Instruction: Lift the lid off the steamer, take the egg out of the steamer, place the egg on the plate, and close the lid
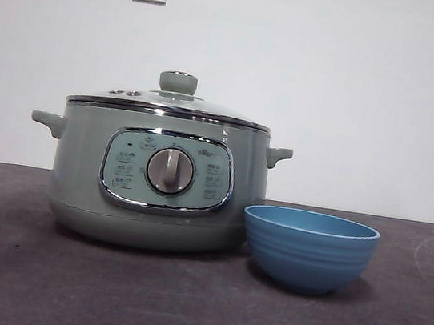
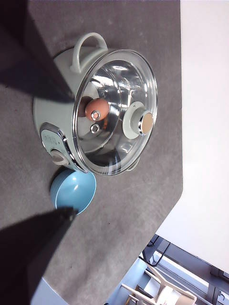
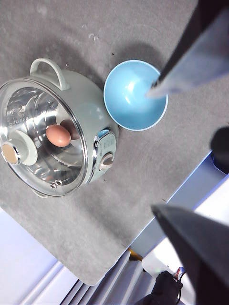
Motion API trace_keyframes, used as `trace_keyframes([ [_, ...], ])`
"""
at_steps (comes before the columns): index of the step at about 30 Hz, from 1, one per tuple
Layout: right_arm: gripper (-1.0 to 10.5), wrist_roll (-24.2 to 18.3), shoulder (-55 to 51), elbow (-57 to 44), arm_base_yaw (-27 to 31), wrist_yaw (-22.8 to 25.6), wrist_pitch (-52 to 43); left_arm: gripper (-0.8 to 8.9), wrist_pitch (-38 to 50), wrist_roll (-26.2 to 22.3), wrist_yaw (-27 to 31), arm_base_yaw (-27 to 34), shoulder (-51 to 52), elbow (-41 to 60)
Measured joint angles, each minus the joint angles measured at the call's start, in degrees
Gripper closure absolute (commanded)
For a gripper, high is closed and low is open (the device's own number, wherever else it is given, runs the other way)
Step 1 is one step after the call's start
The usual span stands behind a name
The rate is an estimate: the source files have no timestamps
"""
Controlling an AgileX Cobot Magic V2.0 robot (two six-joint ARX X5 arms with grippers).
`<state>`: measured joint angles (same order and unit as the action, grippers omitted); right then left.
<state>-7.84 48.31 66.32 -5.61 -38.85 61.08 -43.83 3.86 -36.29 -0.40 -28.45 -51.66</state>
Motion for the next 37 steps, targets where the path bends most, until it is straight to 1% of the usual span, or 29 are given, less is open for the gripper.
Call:
trace_keyframes([
  [4, 3.2, 0.17, 0.00, 0.00, 0.00, 0.02, 0.02, 2.46, 3.08, 0.00, -0.98, 0.00, -2.49, -0.02],
  [8, 3.2, -0.09, 0.00, 0.00, -0.02, 0.00, 0.07, 2.46, 7.91, -0.20, -1.68, -0.24, -6.49, -0.04],
  [12, 3.2, -0.11, 0.00, 0.02, -0.02, 0.00, -0.09, 2.46, 13.40, -0.22, -1.53, -2.73, -12.39, -0.59],
  [16, 3.2, -0.11, 0.00, 0.02, -0.02, 0.00, -0.46, 2.46, 17.40, -0.22, -0.59, -6.10, -19.71, -3.52],
  [21, 3.2, -0.11, 0.00, 0.02, -0.02, 0.00, -0.46, 2.46, 20.76, -0.55, 4.94, -11.17, -29.75, -9.29],
  [26, 3.2, -0.11, 0.04, 0.02, -0.02, 0.00, -0.46, 2.47, 23.85, -2.62, 10.14, -16.00, -38.62, -14.32],
  [29, 3.2, -0.11, 0.04, 0.02, -0.02, 0.00, -0.46, 2.47, 25.99, -4.28, 14.23, -19.04, -44.39, -16.87],
  [32, 3.2, -0.11, 0.07, 0.02, -0.02, 0.00, -0.46, 2.47, 28.94, -5.90, 17.77, -21.29, -49.05, -17.97],
  [37, 3.2, -0.11, 0.07, 0.02, -0.02, 0.00, -0.44, 2.47, 33.70, -7.34, 21.46, -23.30, -54.51, -17.99],
])
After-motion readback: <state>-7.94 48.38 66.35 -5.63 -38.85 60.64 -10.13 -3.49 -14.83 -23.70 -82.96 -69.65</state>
